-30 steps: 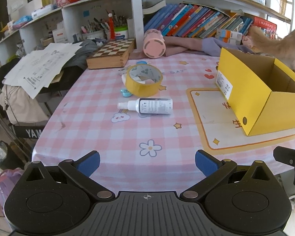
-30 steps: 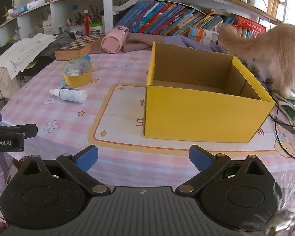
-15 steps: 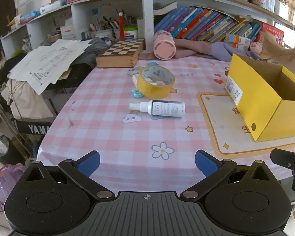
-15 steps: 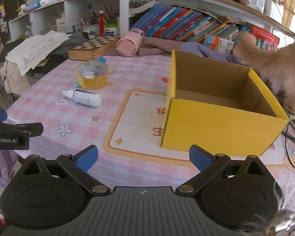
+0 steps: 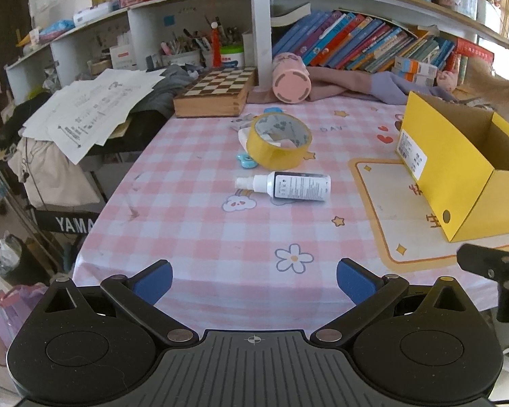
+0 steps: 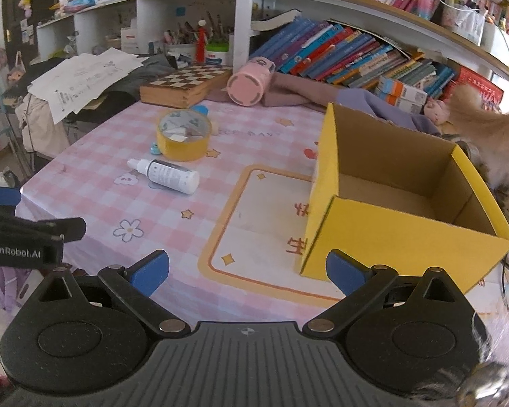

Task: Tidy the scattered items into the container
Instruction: 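Move both tools toward the tape roll and spray bottle, then grasp the white spray bottle with the right tool while the left tool grasps the tape roll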

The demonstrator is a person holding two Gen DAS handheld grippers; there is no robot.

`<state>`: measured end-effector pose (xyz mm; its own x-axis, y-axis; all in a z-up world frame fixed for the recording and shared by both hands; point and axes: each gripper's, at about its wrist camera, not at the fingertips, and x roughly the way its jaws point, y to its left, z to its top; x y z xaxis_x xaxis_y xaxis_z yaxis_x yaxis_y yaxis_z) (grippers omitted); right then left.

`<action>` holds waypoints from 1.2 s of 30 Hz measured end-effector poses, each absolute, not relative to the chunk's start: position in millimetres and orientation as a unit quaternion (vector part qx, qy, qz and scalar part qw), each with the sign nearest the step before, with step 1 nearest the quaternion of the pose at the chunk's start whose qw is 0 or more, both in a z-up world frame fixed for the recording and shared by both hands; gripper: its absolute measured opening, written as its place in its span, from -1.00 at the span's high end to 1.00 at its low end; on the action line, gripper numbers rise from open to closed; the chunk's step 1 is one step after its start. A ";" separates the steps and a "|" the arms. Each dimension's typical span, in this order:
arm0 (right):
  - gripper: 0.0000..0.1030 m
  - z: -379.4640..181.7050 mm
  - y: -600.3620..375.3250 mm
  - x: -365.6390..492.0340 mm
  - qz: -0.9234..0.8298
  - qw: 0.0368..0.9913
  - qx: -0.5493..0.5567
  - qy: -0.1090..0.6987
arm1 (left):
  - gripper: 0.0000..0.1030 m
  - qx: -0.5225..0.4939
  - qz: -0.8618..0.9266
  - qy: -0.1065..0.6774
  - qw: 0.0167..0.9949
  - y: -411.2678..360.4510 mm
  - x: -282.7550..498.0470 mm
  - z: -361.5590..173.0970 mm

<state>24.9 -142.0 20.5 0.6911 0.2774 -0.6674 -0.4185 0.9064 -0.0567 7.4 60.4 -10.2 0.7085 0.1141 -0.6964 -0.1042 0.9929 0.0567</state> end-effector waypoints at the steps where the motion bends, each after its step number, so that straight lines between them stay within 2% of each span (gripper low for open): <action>1: -0.96 20.1 -140.2 26.5 0.193 0.913 -0.103 0.344 | -1.00 0.007 0.059 0.376 0.925 61.0 7.7 -10.2; 7: -0.96 17.8 -128.6 41.2 0.214 0.907 -0.109 0.345 | -1.00 0.007 0.059 0.381 0.923 64.8 13.6 -12.7; 10: -0.86 14.5 -120.4 52.0 0.230 0.902 -0.112 0.349 | -1.00 0.007 0.062 0.383 0.922 68.4 18.8 -14.2; 13: -0.69 12.1 -109.6 65.9 0.251 0.895 -0.118 0.351 | -1.00 0.001 0.077 0.378 0.922 75.1 24.9 -12.9; 18: -0.23 9.0 -92.8 92.9 0.289 0.880 -0.129 0.355 | -1.00 -0.016 0.103 0.376 0.921 87.6 41.7 -11.9; 21: -0.09 7.0 -82.1 110.4 0.311 0.870 -0.142 0.356 | -1.00 -0.023 0.113 0.369 0.922 92.9 51.8 -10.2; 24: -0.03 3.7 -69.7 125.2 0.332 0.860 -0.165 0.351 | -1.00 -0.022 0.126 0.363 0.923 97.5 63.1 -8.1; 36: -0.01 -23.7 -14.8 167.5 0.416 0.807 -0.244 0.341 | -1.00 -0.014 0.140 0.360 0.922 119.2 109.5 6.6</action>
